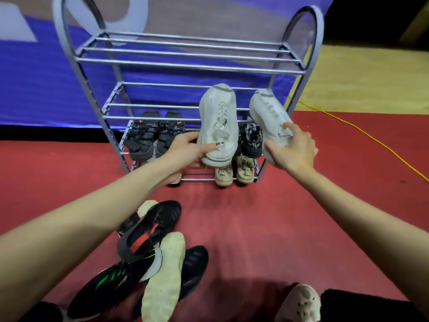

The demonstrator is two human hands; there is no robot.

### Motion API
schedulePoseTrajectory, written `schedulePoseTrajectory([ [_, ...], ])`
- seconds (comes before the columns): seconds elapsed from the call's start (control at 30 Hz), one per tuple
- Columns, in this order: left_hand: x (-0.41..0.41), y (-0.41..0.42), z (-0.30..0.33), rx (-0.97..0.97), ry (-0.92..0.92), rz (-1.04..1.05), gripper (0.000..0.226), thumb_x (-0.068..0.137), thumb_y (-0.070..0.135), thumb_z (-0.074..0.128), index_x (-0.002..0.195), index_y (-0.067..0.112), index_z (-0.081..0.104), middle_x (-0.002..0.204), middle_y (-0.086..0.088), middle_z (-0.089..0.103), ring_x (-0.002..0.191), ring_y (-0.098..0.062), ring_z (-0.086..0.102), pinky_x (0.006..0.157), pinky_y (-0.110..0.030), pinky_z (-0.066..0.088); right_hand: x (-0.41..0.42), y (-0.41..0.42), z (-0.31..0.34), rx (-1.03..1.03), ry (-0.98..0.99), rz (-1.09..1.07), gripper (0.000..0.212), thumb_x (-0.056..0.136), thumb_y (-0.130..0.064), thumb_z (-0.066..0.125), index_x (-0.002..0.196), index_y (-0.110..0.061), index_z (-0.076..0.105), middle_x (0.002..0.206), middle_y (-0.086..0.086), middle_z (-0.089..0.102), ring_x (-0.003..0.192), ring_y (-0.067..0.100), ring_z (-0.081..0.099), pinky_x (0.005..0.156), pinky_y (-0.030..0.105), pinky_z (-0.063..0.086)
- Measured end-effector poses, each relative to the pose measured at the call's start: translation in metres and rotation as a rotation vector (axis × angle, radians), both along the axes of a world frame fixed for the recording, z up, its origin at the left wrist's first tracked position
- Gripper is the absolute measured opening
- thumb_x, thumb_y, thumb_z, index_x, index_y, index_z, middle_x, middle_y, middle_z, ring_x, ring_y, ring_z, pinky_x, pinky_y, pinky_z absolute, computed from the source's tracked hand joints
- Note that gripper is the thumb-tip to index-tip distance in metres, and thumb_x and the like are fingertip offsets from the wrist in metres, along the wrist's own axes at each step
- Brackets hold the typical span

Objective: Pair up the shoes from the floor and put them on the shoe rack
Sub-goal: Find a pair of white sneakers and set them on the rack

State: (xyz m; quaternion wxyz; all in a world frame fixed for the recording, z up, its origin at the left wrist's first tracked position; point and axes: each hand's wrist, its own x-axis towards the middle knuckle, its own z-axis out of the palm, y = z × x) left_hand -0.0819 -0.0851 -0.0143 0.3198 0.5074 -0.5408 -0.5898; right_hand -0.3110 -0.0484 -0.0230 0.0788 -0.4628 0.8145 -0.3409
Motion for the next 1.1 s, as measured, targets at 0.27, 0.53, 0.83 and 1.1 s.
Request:
schedulePoseTrajectory([
  [0.27,-0.051,-0.078,-0.020,0.070,0.050,0.052,0.032,0.089,0.019,0.064,0.117,0.005,0.061,0.104,-0.009,0.071,0.087,-0.018,0.069,0.083,-0.034,0.058,-0.021,-0.093,-0.009,0.011,0.022,-0.024,0.060,0.073,-0.052,0.055,0.128,-0.026,0.053,0.130,0.015,0.055,0.121,0.042,0.046,0.102,0.044,0.031],
  [0.53,-0.083,-0.133,-0.030,0.041,0.107,0.048,0.033,0.090,0.013,0.061,0.121,0.002,0.057,0.109,-0.013,0.070,0.098,-0.025,0.069,0.089,-0.042,0.057,-0.041,-0.158,-0.028,-0.012,0.068,-0.003,0.045,0.077,-0.047,0.050,0.113,-0.020,0.058,0.117,0.017,0.060,0.111,0.042,0.051,0.094,0.044,0.034],
  [0.83,-0.106,-0.173,-0.031,0.000,0.052,0.008,0.023,0.094,0.015,0.054,0.112,0.003,0.059,0.108,-0.014,0.068,0.096,-0.026,0.069,0.089,-0.046,0.056,-0.048,-0.189,-0.044,0.015,0.105,-0.006,0.035,0.076,-0.046,0.046,0.090,-0.016,0.059,0.104,0.018,0.065,0.103,0.042,0.054,0.089,0.042,0.036],
  [1.1,-0.111,-0.178,-0.044,0.064,0.069,0.010,0.029,0.096,0.015,0.050,0.119,-0.002,0.057,0.119,-0.021,0.066,0.104,-0.031,0.067,0.089,-0.048,0.055,-0.052,-0.191,-0.046,0.031,0.129,0.007,0.053,0.078,-0.058,0.052,0.106,-0.014,0.064,0.116,0.018,0.061,0.114,0.039,0.050,0.094,0.043,0.036],
])
